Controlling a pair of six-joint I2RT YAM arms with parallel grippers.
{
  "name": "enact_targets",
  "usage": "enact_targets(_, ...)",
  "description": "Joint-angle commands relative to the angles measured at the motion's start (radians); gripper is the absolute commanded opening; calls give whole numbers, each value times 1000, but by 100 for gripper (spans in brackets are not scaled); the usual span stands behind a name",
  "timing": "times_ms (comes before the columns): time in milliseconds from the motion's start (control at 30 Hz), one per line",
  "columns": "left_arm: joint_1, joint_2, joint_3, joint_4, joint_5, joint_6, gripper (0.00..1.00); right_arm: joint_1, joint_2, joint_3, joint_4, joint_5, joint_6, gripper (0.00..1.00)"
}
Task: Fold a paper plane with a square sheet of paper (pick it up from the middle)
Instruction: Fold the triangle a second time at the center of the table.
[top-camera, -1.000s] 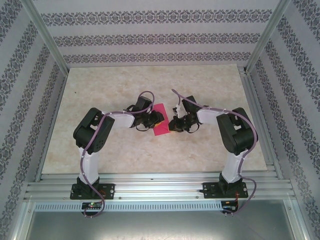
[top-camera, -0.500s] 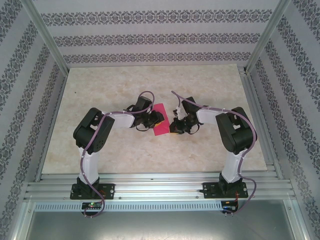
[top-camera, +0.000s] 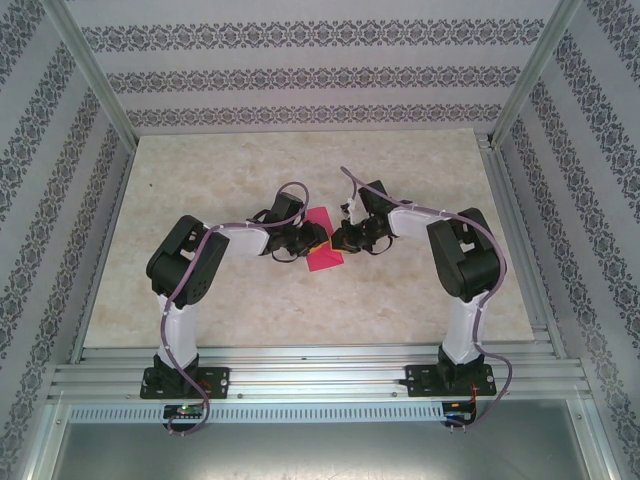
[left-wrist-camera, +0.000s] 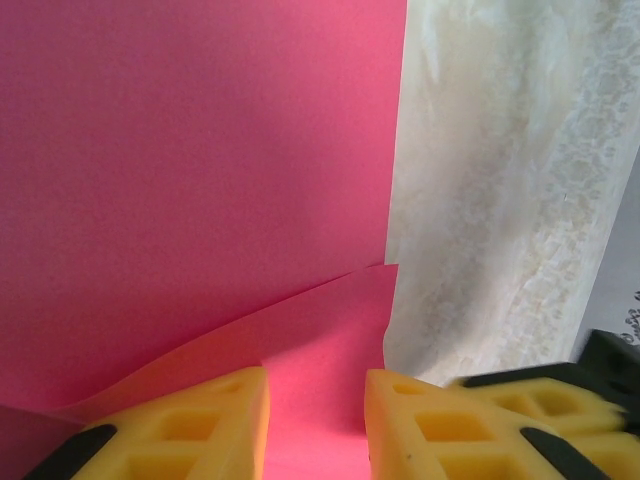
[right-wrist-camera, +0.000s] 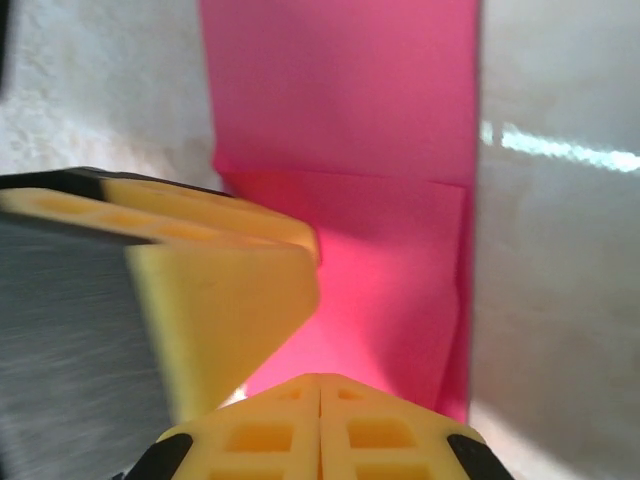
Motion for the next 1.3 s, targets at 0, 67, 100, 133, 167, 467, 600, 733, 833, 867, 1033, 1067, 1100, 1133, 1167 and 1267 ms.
enact_targets(0, -12, 14, -3, -77, -31, 25, 33, -2, 20, -27, 2, -5, -8, 7)
enact_targets(67, -12, 14, -2, -75, -29, 25, 33, -7, 36, -36, -27, 20, -26, 7)
enact_targets(100, -12, 11, -4, -74, -29, 23, 33, -7, 41, -43, -34, 38, -32, 7)
enact_targets(133, -12, 9, -5, -76, -28, 25, 33, -7, 43, -56, -34, 50, -37, 7)
enact_targets(167, -12, 7, -3, -80, -31, 28, 33, -7, 47, -63, -31, 42, -41, 7)
enact_targets(467, -10, 2, 1, -85, -29, 29, 33, 8, 9, -56, -72, 79, -56, 8)
enact_targets(600, -10, -26, 7, -53, -12, 38, 36, -1, 42, -76, -59, 76, -65, 7)
enact_targets(733, -11, -46, 13, 14, 40, 23, 38, 2, 39, -84, -32, 67, -48, 7)
enact_targets(833, -12, -47, -7, 76, 72, 1, 38, 1, 39, -84, -33, 70, -51, 7)
enact_targets(867, -12, -42, -13, 104, 90, -12, 38, 0, 39, -86, -31, 73, -48, 7)
enact_targets(1033, -13, -6, -44, 183, 127, -78, 38, -1, 37, -89, -28, 75, -45, 7)
enact_targets(1067, -13, 2, -48, 174, 127, -83, 38, -1, 38, -86, -30, 77, -45, 7)
enact_targets(1100, -14, 8, -50, 172, 128, -86, 38, -1, 38, -88, -29, 78, -45, 7)
enact_targets(1133, -13, 11, -60, 183, 130, -90, 37, -1, 38, -86, -27, 77, -44, 7)
enact_targets(1167, -15, 13, -69, 183, 125, -93, 37, -1, 39, -86, -29, 78, -44, 7)
enact_targets(1267, -9, 16, -72, 120, 61, -55, 36, -3, 42, -86, -31, 80, -43, 7)
